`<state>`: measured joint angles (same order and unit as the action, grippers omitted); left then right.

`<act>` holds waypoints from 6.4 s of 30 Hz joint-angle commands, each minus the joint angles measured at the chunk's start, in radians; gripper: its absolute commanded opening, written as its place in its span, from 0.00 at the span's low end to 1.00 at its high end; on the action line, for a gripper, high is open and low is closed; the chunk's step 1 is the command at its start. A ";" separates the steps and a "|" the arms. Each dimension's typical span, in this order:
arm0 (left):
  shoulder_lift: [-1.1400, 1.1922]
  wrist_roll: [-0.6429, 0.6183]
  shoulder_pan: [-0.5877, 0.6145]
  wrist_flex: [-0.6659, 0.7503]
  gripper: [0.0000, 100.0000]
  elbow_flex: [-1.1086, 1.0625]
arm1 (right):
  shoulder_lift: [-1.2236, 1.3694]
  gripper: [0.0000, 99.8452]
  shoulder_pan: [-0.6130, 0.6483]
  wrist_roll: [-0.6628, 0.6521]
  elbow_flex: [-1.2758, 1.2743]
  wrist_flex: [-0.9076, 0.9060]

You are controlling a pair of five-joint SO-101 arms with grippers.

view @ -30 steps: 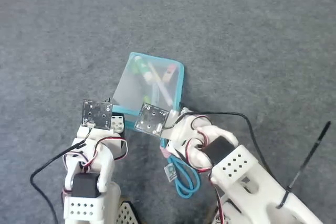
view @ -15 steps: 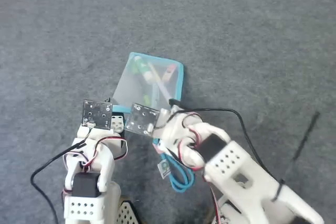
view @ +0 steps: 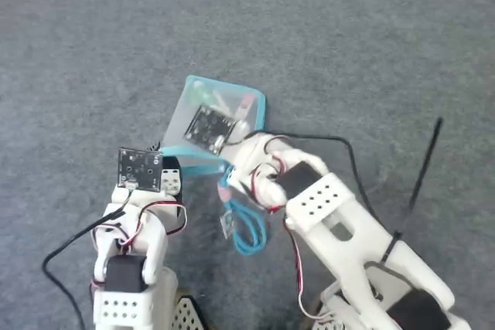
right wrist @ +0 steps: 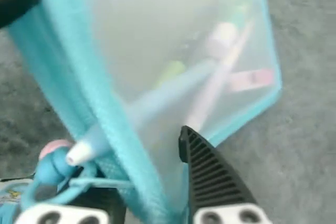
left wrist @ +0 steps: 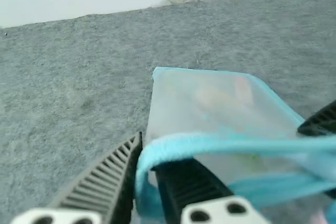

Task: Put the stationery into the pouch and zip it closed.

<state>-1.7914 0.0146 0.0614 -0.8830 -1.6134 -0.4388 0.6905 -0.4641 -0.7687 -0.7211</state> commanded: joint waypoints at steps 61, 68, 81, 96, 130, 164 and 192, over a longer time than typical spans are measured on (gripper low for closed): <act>0.014 0.190 -0.123 -0.107 0.01 0.180 | -0.061 0.01 -0.130 0.055 0.083 -0.156; 0.014 0.190 -0.061 -0.110 0.01 0.199 | -0.061 0.01 -0.137 0.020 -0.005 -0.102; 0.014 0.190 0.077 -0.109 0.01 0.239 | -0.061 0.01 -0.211 0.017 -0.054 -0.071; 0.015 0.190 0.216 -0.071 0.01 0.243 | -0.061 0.01 -0.252 -0.005 -0.052 -0.071; 0.009 0.186 0.069 -0.011 0.19 0.079 | -0.070 0.02 -0.463 -0.077 -0.026 -0.153; 0.011 0.164 -0.058 -0.152 0.06 0.142 | -0.064 0.39 -0.360 0.081 -0.003 -0.232; 0.009 0.163 0.018 -0.051 0.25 0.099 | -0.656 0.15 -0.357 0.127 -0.141 -0.354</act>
<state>-1.7883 0.1680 0.0568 -0.9643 -1.5228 -0.9728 0.3237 -0.3445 -0.8961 -1.0664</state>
